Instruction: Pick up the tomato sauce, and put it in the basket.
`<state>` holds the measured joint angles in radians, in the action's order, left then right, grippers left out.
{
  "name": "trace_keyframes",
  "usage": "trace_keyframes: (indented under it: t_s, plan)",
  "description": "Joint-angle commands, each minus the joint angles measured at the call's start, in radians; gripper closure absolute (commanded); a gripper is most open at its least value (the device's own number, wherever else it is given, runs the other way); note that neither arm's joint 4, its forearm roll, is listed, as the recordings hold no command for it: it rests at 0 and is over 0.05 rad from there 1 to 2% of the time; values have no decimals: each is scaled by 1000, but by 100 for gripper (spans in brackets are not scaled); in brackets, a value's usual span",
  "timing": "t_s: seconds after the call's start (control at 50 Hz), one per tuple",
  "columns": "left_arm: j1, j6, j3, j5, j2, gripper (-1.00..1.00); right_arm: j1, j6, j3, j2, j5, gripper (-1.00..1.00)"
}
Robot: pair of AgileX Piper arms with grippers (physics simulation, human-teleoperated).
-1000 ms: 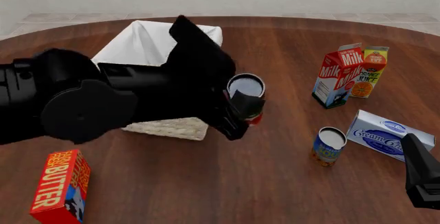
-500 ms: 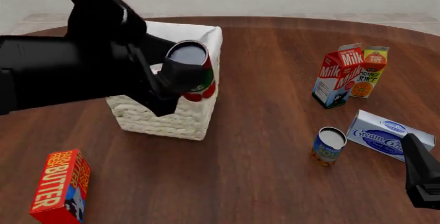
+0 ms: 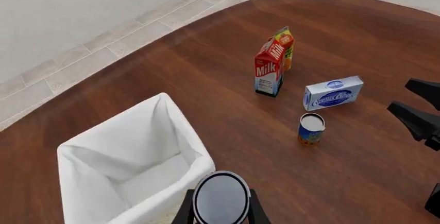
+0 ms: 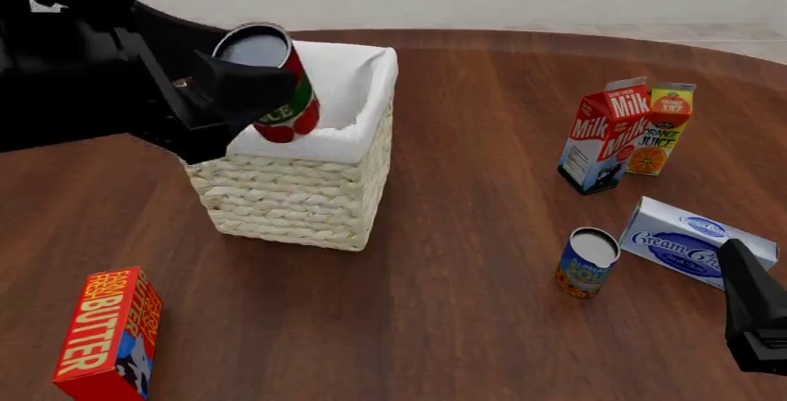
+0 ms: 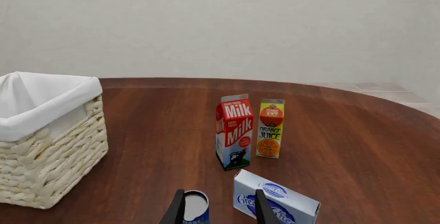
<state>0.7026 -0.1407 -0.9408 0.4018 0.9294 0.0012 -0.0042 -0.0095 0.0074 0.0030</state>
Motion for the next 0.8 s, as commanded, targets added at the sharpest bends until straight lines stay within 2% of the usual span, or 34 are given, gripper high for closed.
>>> trace_keyframes:
  t_s: [0.02, 0.38, 0.8]
  plan:
    - [-59, -40, -23, 22, -20, 100, 0, 0, 0, 0, 0, -100]
    - [-131, -58, -87, 22, 38, 100, 0, 0, 0, 0, 0, -100]
    - [-204, -46, -107, -52, 132, 100, 0, 0, 0, 0, 0, -100]
